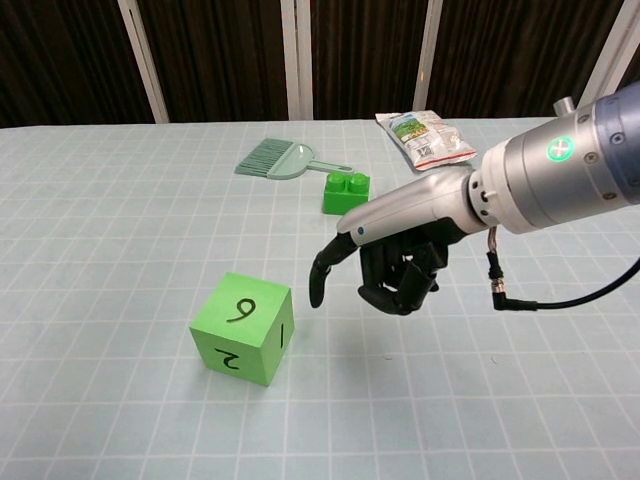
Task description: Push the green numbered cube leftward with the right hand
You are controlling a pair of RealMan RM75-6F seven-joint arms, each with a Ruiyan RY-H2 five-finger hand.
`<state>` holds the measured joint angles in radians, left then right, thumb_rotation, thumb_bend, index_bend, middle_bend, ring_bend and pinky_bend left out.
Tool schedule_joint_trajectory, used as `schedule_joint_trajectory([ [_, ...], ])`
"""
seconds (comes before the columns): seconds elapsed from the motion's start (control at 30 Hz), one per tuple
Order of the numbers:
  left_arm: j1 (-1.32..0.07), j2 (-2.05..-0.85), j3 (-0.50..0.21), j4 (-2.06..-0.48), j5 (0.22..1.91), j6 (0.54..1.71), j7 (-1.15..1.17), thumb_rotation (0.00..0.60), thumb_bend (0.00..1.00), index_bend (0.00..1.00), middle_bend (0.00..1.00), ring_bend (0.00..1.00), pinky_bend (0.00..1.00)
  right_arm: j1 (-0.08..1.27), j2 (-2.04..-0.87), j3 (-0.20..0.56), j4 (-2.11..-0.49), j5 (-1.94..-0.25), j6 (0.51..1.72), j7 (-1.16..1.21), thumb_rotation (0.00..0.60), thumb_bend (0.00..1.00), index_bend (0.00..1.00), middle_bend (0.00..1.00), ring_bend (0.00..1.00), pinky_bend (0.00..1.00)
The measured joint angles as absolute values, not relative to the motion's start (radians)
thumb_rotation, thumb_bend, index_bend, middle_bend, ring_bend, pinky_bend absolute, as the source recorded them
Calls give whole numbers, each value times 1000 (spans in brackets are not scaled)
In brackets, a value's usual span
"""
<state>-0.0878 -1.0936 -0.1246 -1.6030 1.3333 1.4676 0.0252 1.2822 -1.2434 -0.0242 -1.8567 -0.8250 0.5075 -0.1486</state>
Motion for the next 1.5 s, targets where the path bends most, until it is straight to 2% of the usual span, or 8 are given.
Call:
schedule_joint_trajectory([
  [0.53, -87, -1091, -128, -1601, 1328, 1466, 18, 600, 335, 109, 0, 0, 81, 1294, -1339, -11, -1783, -790, 569, -182, 600, 746, 239, 810, 796, 669],
  [0.93, -90, -1094, -126, -1602, 1328, 1462, 27, 600, 335, 109, 0, 0, 81, 1292, -1357, 13, -1770, -799, 566, -172, 600, 746, 239, 810, 796, 669],
  [1.5, -97, -1099, -129, -1598, 1315, 1448, 37, 600, 335, 109, 0, 0, 81, 1306, -1436, 47, -1661, -785, 541, -149, 600, 746, 239, 810, 796, 669],
])
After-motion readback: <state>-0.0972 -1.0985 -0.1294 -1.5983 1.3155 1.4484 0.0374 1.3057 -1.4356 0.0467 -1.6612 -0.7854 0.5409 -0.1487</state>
